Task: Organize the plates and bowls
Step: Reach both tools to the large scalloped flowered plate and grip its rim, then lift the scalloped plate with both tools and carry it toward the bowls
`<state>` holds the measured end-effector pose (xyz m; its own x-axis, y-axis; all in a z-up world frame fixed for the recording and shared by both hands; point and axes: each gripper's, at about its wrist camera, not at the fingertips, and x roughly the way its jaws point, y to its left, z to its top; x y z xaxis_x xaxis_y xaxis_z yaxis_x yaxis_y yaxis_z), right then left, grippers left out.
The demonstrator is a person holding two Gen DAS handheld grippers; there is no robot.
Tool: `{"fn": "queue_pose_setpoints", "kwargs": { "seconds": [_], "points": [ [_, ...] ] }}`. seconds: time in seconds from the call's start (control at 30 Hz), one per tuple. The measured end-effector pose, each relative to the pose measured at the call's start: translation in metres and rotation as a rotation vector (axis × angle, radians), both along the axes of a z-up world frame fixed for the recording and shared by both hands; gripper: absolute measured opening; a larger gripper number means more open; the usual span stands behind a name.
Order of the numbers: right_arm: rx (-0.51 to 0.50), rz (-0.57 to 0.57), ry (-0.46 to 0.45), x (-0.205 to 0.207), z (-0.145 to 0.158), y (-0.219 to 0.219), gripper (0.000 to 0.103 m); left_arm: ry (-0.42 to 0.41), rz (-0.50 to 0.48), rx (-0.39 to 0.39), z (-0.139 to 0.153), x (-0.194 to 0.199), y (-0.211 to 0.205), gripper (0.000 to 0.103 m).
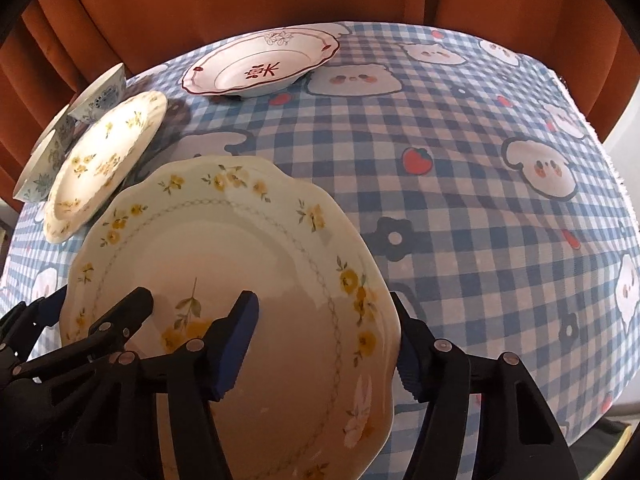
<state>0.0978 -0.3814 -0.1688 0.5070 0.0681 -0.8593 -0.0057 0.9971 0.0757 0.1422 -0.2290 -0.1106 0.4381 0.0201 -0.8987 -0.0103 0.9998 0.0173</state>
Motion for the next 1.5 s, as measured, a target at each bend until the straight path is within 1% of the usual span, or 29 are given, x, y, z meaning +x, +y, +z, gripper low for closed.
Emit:
{"fn": "queue_pose_setpoints", "kwargs": {
  "seconds": [0.17,0.3,0.47,0.77,0.97,1.13,1.33,1.5],
  "points": [
    [0.016,0.005,0.012,0.002,0.001,-0.002,0.066,0.013,0.008,-0.003,0.000,0.002,0.000,0.075],
    [0.033,-0.002,0.025,0.002,0.002,-0.004,0.066,0.039,-0.001,-0.012,0.000,0.001,0.000,0.074],
    [0.055,-0.024,0.022,-0.001,0.007,-0.007,0.066,0.064,-0.022,-0.042,0.002,-0.003,0.003,0.074],
    [0.035,-0.057,-0.026,-0.011,0.025,0.004,0.066,0.013,-0.088,-0.052,0.022,-0.012,0.014,0.074],
    [0.021,-0.080,-0.050,-0.020,0.037,0.026,0.066,-0.020,-0.110,-0.064,0.034,-0.016,0.045,0.074],
    [0.016,-0.098,-0.061,-0.026,0.046,0.055,0.066,-0.038,-0.125,-0.066,0.044,-0.018,0.073,0.074],
    [0.019,-0.102,-0.069,-0.030,0.054,0.100,0.066,-0.050,-0.120,-0.076,0.050,-0.019,0.120,0.074],
    [0.009,-0.079,-0.076,-0.029,0.057,0.140,0.066,-0.051,-0.099,-0.088,0.052,-0.019,0.160,0.074]
  ]
}}
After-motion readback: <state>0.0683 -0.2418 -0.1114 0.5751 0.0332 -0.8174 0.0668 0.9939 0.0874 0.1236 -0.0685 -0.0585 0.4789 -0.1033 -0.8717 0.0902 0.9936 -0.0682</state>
